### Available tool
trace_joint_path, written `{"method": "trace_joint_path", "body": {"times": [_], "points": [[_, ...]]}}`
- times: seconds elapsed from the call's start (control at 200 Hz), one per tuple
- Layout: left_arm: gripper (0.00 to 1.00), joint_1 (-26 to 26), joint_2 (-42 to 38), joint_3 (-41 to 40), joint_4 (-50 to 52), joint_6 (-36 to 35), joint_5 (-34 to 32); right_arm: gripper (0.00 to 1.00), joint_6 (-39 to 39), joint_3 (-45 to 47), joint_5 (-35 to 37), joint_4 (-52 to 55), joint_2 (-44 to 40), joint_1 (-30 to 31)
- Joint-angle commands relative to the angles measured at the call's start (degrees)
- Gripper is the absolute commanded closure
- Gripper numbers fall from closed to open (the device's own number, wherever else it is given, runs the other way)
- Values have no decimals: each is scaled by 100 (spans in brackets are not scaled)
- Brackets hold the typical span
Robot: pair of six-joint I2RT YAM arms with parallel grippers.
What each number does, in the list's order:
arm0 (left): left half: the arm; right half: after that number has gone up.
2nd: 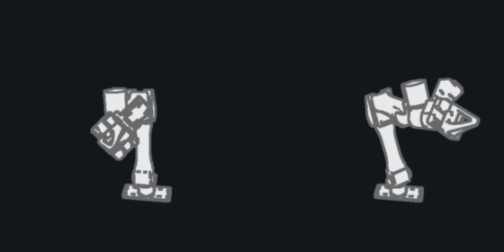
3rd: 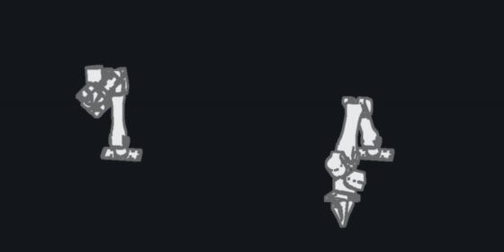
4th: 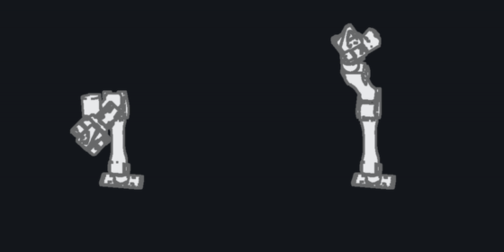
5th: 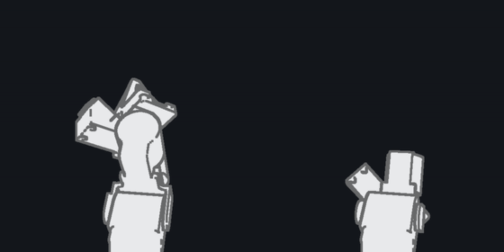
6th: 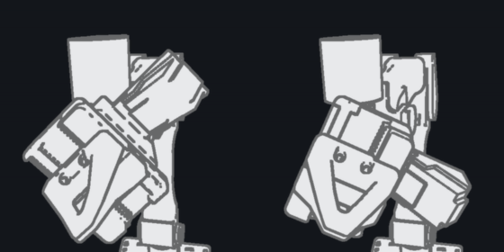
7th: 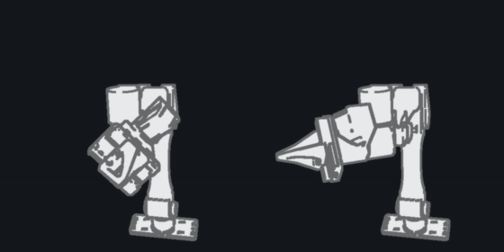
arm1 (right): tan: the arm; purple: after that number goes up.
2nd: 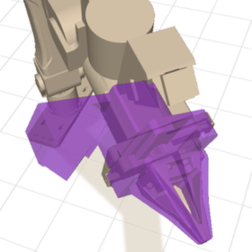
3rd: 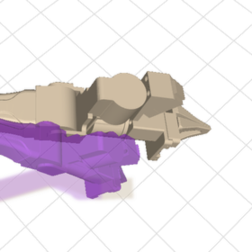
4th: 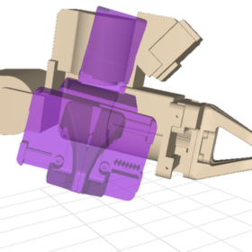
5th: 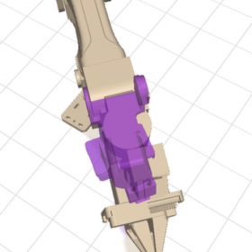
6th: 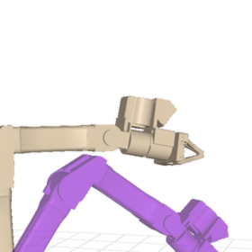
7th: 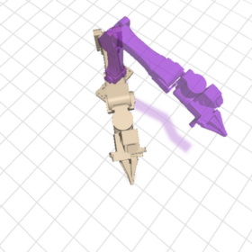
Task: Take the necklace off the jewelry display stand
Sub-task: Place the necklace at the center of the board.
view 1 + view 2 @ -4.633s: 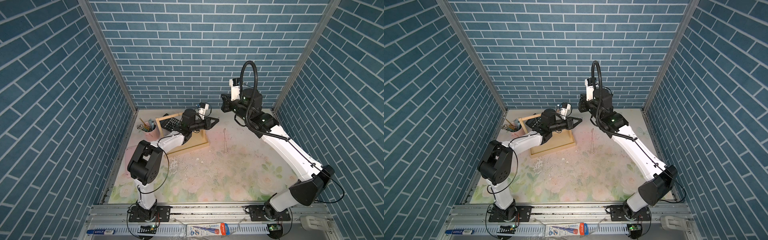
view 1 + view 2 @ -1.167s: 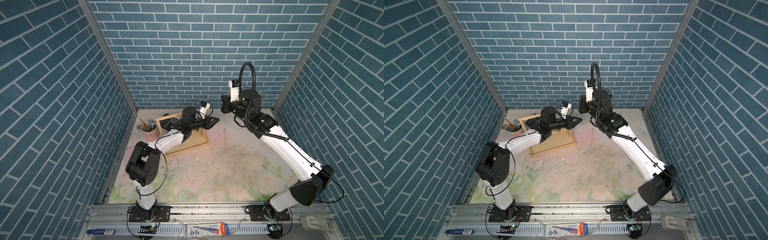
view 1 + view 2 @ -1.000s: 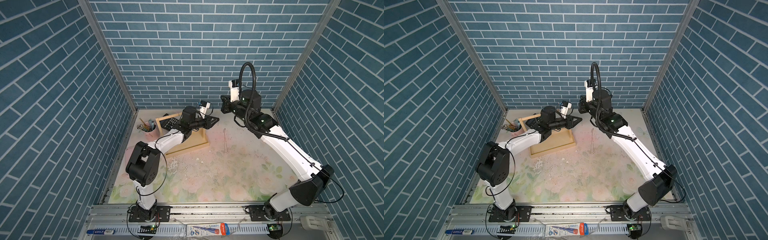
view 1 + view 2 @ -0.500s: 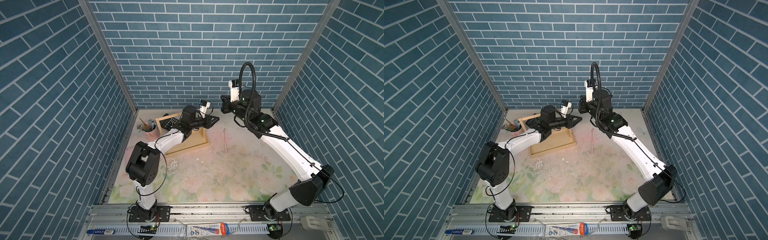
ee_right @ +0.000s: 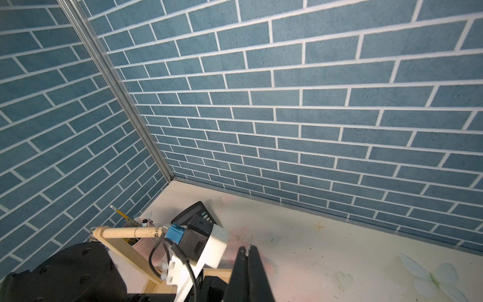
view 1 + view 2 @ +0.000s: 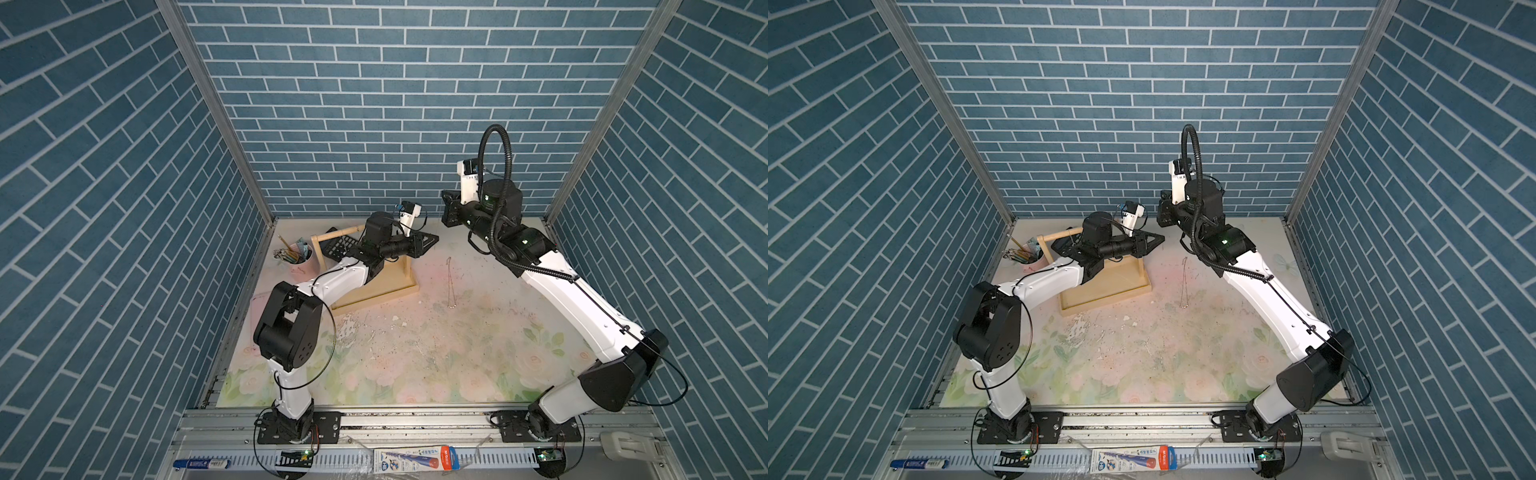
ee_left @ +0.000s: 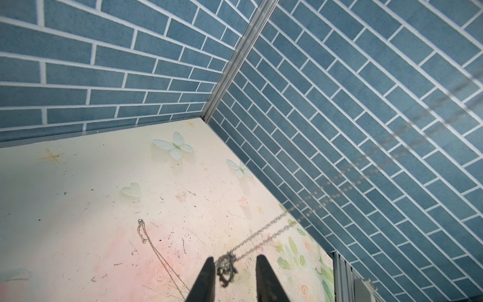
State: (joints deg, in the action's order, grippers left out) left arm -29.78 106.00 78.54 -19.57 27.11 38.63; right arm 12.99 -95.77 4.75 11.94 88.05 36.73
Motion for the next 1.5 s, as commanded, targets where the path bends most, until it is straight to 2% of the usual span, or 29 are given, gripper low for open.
{"method": "trace_joint_path", "body": {"times": [0.0,0.255,0.91,1.495], "points": [[71,-38,97,142,-53,-58,66,100,-112,31,-19,-95,-183,-17],[74,-41,141,149,-82,-62,73,100,-113,31,-10,-92,-187,-19],[72,-37,208,213,-93,-41,82,100,-91,67,-21,-104,-195,-17],[79,-43,244,213,-161,4,109,100,-83,116,-11,-127,-228,-17]]}}
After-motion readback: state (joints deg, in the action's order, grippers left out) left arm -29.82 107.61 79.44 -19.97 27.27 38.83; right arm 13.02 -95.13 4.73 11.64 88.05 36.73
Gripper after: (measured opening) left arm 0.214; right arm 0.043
